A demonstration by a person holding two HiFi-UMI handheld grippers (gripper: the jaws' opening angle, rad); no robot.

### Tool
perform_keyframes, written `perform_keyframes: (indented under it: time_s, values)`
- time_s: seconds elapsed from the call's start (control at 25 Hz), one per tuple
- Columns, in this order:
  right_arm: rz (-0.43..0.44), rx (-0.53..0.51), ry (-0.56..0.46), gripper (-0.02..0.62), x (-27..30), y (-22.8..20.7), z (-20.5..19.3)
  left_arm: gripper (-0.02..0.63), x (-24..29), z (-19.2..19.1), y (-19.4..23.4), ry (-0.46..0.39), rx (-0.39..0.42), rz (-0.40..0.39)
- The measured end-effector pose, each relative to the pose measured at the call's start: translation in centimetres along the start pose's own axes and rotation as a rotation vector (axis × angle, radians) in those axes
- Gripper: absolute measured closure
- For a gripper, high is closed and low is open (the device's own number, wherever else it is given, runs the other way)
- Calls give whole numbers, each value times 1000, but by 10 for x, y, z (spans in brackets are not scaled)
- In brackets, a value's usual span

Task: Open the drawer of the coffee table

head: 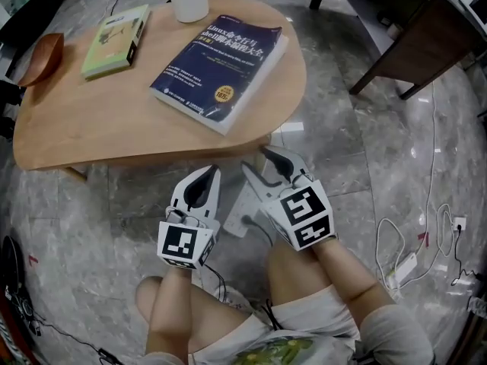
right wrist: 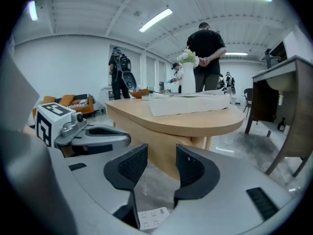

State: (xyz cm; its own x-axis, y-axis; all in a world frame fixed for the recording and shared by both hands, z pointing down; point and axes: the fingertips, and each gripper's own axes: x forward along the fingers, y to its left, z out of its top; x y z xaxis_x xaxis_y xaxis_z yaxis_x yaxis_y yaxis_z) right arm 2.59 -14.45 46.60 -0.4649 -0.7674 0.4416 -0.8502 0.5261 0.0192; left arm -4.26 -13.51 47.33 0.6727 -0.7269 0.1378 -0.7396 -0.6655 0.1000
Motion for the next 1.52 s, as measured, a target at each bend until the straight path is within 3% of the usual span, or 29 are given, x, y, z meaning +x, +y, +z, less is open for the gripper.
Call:
perform_keyframes:
  time_s: [0.12, 0.2, 0.44, 0.6, 0.72, 1.0, 1.52]
  values:
    - [-93, 5, -9, 425, -6, -16, -1, 597, -2, -3, 5, -5, -23, 13]
    - [-111, 7, -4, 402, -7, -24, -3, 597, -4, -1, 6, -8, -32, 17]
    - [27, -111, 56, 374, 11, -32, -15, 597, -8, 4, 4, -15, 4, 21]
    - [52, -202, 12, 376, 16, -33, -16, 597, -10, -14, 9, 32, -20, 30]
    - [65, -188, -29, 376, 20, -31, -13, 597, -8, -18, 8, 57, 2, 31]
    - [56, -222, -80, 400, 23, -29, -14, 597, -3, -2, -2, 13, 15, 19]
    - [90, -178, -78, 423, 20, -27, -16, 597, -4, 6, -11, 8, 50, 37]
